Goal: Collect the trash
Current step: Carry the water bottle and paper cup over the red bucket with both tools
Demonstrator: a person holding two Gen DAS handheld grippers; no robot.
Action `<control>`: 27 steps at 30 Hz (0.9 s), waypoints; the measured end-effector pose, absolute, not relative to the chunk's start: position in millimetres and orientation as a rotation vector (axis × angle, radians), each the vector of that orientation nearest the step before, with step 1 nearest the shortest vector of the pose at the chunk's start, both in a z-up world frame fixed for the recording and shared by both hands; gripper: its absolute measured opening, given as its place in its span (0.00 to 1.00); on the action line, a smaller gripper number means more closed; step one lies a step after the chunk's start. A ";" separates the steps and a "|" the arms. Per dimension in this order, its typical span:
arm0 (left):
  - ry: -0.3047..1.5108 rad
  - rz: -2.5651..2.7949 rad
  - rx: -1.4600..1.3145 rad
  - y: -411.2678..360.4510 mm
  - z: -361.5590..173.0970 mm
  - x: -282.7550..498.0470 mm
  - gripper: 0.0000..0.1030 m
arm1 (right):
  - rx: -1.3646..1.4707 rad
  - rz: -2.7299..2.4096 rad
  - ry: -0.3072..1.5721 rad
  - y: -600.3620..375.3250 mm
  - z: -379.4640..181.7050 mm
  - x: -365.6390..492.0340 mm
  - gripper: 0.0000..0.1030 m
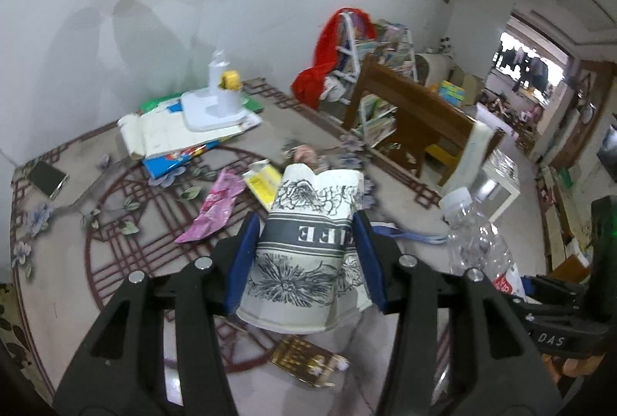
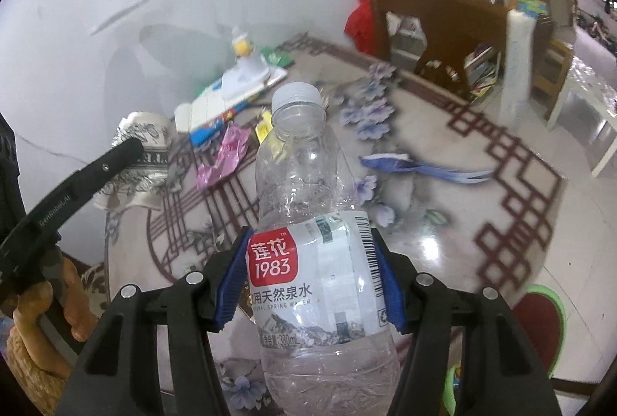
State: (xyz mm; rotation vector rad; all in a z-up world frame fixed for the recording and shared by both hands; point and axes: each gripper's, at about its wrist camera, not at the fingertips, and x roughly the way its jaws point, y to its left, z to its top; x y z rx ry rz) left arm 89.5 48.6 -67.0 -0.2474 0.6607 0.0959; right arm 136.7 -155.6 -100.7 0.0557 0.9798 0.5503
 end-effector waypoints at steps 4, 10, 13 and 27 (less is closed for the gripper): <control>0.644 0.054 -0.214 27.6 -56.1 81.6 0.47 | 0.078 0.516 0.941 -178.6 -86.6 120.9 0.56; 0.613 0.000 -0.167 -2.8 -38.0 70.6 0.47 | 0.113 0.461 0.908 -212.3 -75.6 101.1 0.56; 0.599 -0.026 -0.157 -13.7 -31.4 64.9 0.47 | 0.123 0.434 0.897 -225.9 -72.4 93.3 0.56; 0.596 -0.137 -0.129 -54.0 -27.4 61.2 0.47 | 0.163 0.337 0.867 -267.6 -66.0 76.9 0.56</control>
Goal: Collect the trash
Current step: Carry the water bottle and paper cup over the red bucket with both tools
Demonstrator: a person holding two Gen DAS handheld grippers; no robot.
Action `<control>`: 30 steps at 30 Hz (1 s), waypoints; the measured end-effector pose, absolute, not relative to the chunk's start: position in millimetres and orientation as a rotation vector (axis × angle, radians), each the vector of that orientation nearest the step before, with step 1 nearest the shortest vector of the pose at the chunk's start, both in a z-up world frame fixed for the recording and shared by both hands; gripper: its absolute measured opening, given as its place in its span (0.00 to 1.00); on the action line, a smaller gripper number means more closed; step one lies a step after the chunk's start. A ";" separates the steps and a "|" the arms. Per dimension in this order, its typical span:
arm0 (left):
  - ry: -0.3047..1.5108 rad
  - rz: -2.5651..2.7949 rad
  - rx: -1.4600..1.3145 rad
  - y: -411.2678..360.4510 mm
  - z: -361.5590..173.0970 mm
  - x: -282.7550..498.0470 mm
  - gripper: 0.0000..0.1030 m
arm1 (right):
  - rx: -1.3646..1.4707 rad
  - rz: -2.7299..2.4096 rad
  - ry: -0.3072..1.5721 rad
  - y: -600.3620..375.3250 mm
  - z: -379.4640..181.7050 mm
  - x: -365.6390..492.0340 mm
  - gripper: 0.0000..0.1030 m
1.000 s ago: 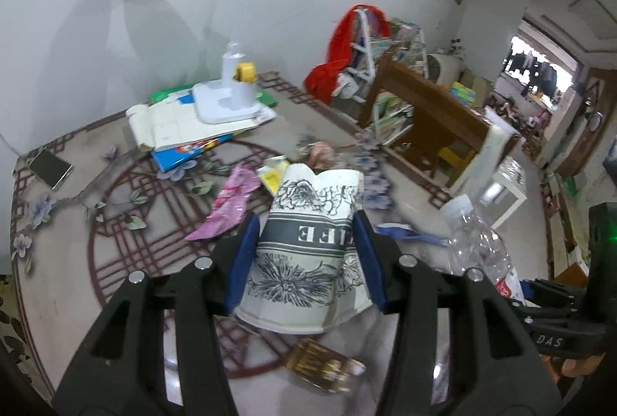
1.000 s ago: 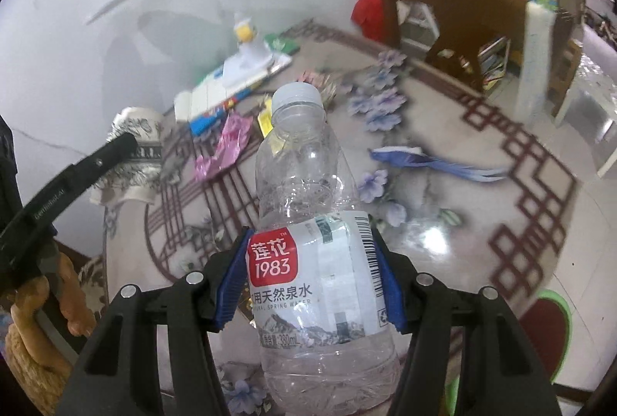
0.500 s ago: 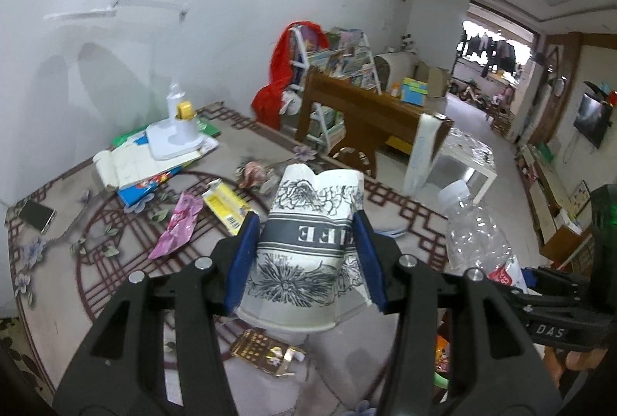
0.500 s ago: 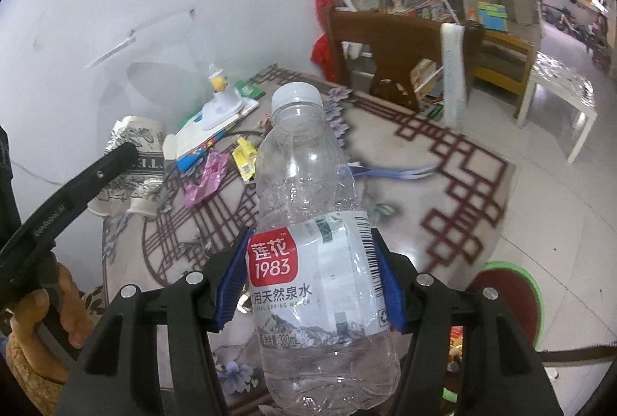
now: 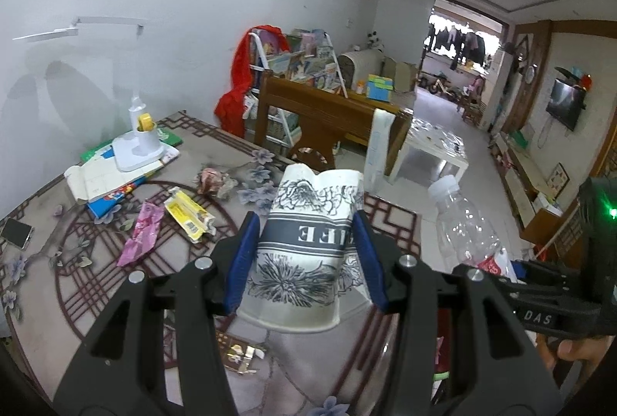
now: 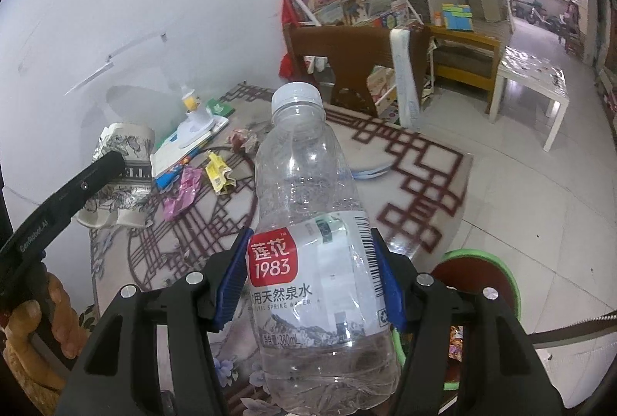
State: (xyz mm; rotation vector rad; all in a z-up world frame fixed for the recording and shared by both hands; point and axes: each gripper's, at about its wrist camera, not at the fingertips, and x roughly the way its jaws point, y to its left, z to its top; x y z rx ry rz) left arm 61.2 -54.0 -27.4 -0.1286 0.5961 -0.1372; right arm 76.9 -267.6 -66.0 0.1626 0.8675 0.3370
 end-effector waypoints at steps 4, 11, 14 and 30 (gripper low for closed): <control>0.609 -0.162 -0.121 -62.7 -31.4 65.1 0.47 | 0.180 0.306 0.868 -279.5 -66.8 76.8 0.56; 0.616 -0.198 -0.116 -71.3 -35.1 67.6 0.47 | 0.191 0.264 0.868 -296.8 -66.6 72.5 0.56; 0.616 -0.204 -0.112 -74.1 -34.5 64.7 0.47 | 0.198 0.252 0.866 -301.4 -66.4 68.9 0.56; 0.669 -0.361 -0.110 -131.6 -51.7 64.3 0.47 | 0.229 0.150 0.897 -348.8 -78.3 42.0 0.56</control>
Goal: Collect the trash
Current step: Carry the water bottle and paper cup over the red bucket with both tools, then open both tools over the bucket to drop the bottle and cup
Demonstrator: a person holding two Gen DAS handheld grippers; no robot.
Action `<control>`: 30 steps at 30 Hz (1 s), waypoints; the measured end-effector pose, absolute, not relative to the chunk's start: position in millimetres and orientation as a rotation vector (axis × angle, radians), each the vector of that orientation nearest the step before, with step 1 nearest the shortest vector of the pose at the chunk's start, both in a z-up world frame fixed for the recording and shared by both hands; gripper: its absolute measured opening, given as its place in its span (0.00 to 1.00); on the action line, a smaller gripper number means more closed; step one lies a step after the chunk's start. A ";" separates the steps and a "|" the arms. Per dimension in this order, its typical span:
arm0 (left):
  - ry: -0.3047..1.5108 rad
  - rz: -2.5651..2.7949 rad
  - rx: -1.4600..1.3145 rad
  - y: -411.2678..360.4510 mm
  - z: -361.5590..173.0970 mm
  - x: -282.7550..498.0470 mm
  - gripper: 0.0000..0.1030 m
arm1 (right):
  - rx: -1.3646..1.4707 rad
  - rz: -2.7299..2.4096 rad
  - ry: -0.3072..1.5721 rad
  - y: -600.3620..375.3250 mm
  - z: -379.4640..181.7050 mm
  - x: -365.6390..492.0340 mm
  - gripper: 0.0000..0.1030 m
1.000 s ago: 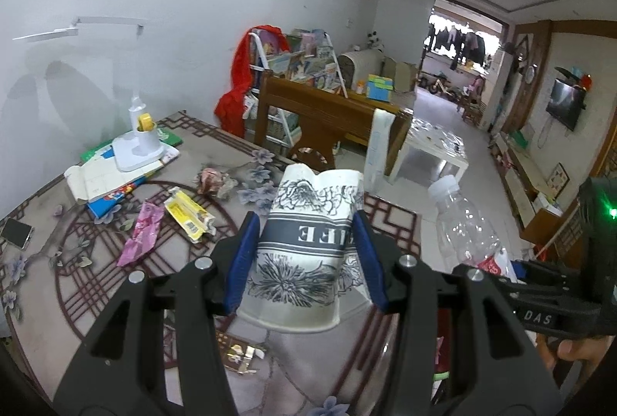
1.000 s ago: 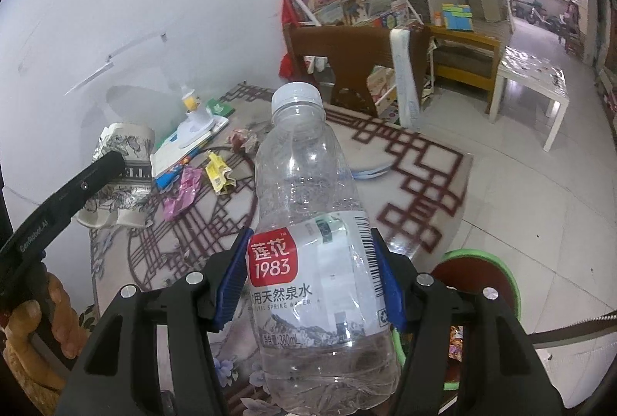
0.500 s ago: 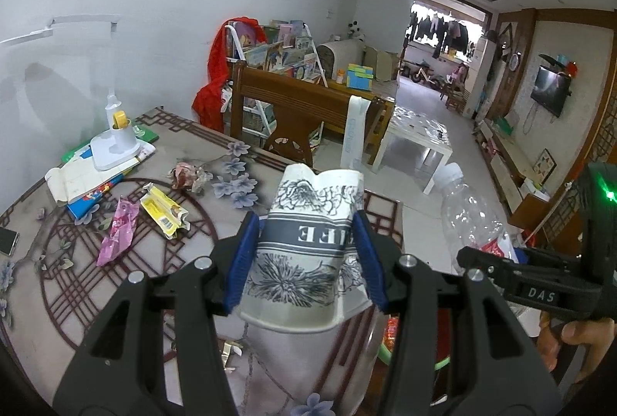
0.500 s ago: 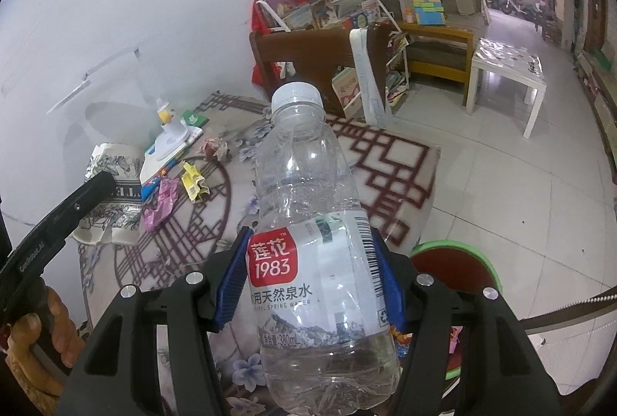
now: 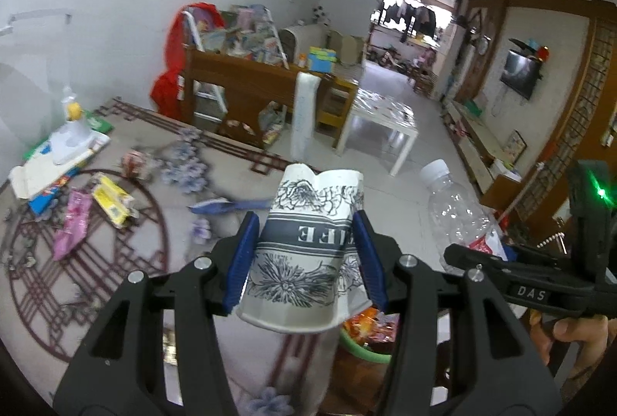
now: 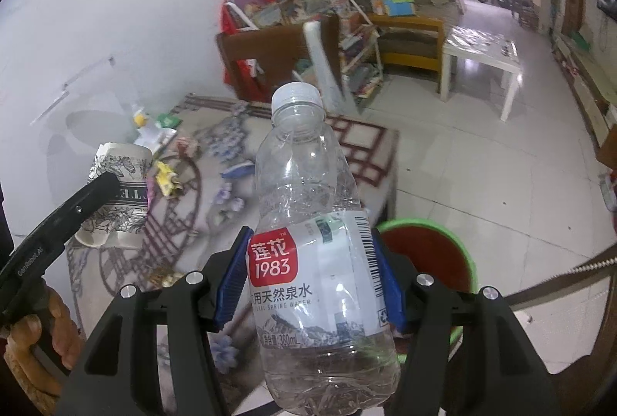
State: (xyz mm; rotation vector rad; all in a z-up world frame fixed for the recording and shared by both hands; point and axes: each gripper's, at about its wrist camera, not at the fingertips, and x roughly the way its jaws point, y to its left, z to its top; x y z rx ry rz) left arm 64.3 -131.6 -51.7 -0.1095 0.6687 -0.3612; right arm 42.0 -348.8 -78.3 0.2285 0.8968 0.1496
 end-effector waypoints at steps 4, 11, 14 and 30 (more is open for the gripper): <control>0.705 -0.419 -0.112 -159.9 -66.4 73.4 0.47 | 0.252 0.101 0.933 -372.3 -93.5 38.2 0.56; 0.776 -0.523 -0.065 -219.5 -92.1 86.1 0.47 | 0.358 0.024 0.977 -416.9 -119.1 36.5 0.56; 0.780 -0.561 -0.043 -239.3 -96.2 88.3 0.47 | 0.391 0.006 0.992 -429.7 -125.5 37.4 0.56; 0.746 -0.530 -0.064 -227.5 -98.1 103.1 0.90 | 0.459 -0.063 1.035 -455.5 -149.8 48.9 0.68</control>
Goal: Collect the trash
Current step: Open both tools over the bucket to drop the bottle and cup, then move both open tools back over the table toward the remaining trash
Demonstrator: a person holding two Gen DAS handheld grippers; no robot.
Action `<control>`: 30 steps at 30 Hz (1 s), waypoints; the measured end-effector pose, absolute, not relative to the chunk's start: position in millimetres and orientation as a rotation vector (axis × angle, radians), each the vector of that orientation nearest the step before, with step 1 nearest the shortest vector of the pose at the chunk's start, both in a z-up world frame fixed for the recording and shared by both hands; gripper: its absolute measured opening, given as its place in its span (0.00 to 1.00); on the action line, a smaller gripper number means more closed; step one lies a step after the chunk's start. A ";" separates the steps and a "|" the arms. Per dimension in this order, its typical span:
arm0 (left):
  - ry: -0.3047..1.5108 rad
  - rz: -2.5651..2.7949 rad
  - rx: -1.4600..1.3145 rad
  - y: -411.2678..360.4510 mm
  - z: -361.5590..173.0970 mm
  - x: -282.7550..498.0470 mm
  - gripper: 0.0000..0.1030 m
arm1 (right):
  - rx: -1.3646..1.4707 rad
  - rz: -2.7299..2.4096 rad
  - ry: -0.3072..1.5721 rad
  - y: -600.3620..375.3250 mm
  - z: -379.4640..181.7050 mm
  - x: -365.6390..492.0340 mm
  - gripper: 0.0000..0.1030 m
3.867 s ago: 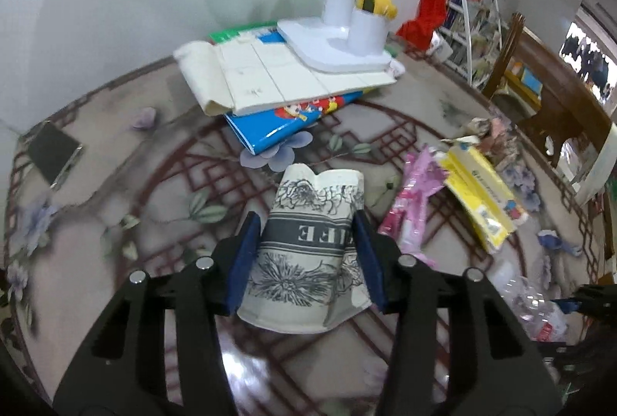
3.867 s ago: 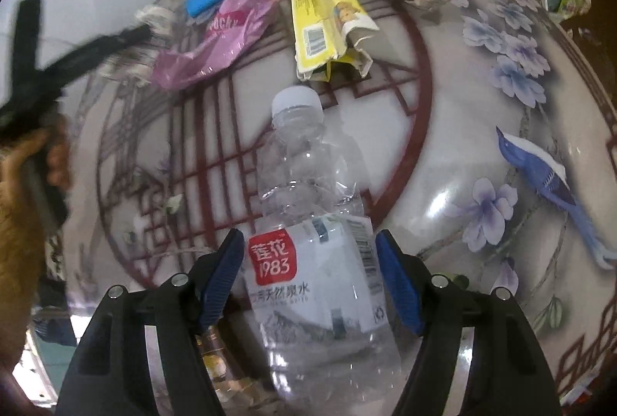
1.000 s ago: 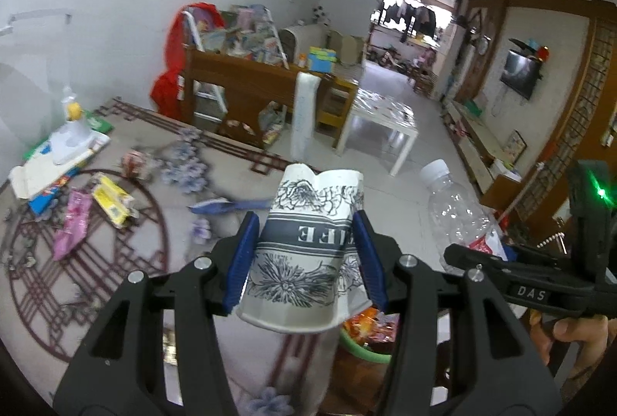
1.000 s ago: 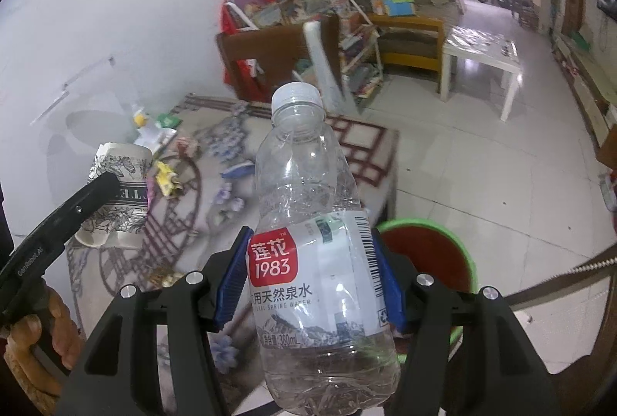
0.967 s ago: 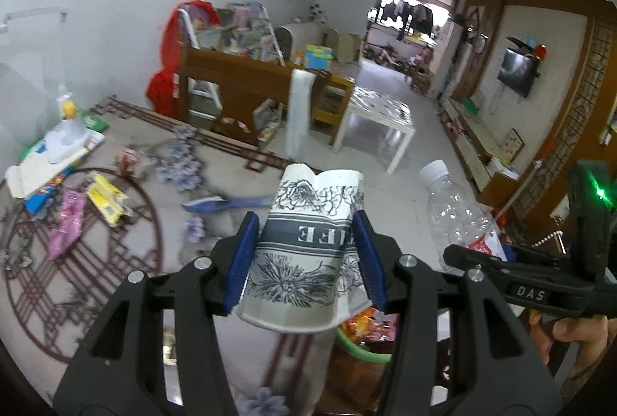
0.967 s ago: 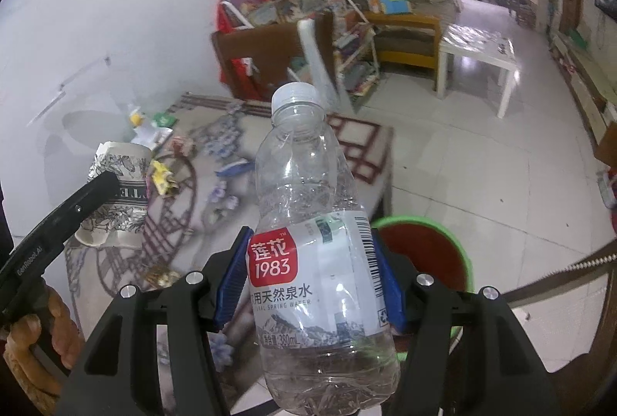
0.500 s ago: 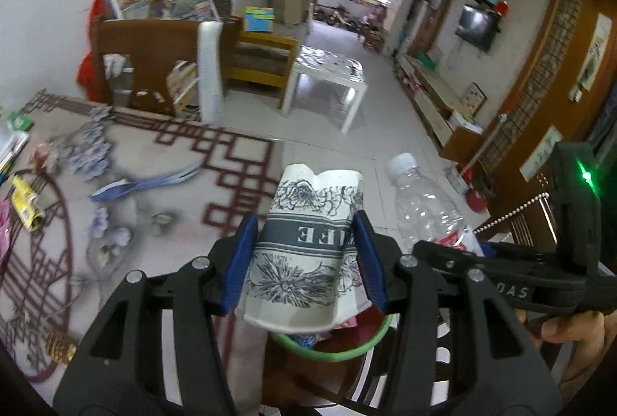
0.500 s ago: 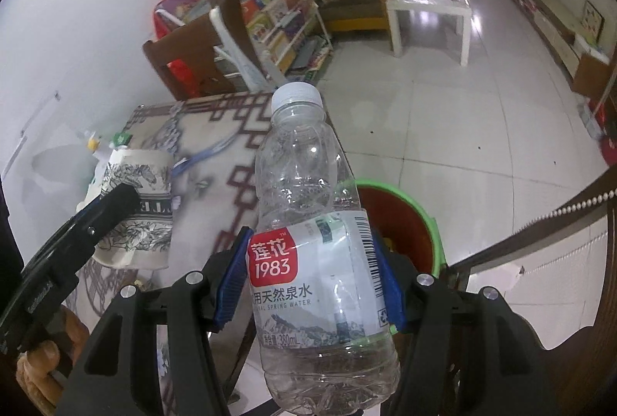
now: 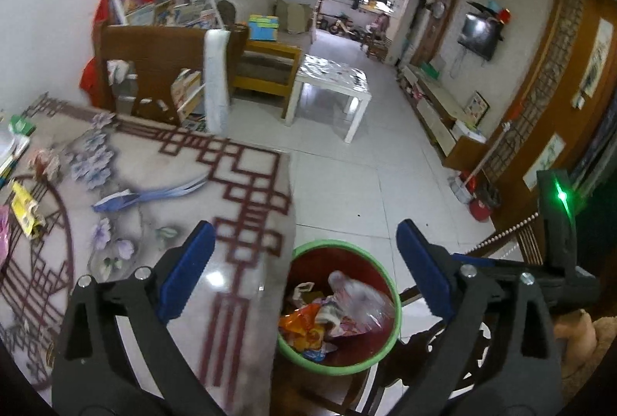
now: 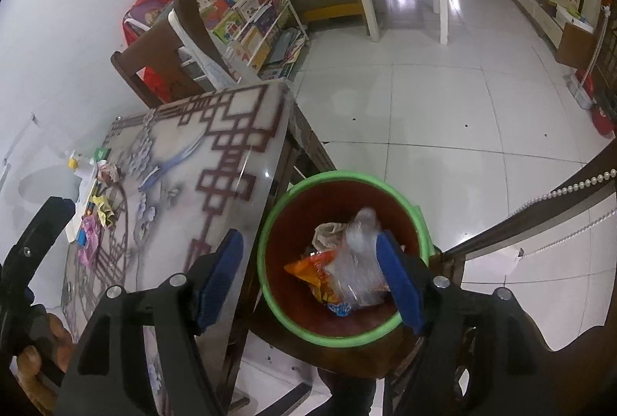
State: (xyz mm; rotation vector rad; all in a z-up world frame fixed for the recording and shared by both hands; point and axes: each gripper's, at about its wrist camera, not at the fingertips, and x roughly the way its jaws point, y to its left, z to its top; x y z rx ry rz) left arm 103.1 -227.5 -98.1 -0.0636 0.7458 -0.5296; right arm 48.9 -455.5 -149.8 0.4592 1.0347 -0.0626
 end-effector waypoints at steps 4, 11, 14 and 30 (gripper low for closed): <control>0.733 -0.441 -0.077 -192.4 -102.0 103.5 0.90 | 0.405 -0.027 1.046 -440.3 -148.9 54.5 0.68; 0.741 -0.243 -0.125 -109.8 -112.0 116.5 0.90 | 0.285 0.105 1.093 -383.1 -153.0 80.8 0.68; 0.743 -0.138 -0.138 -65.1 -116.9 125.3 0.90 | 0.271 0.156 1.107 -358.3 -157.5 93.3 0.68; 0.823 0.283 -0.173 148.0 -178.8 182.7 0.90 | 0.185 0.321 1.196 -240.9 -190.0 190.4 0.68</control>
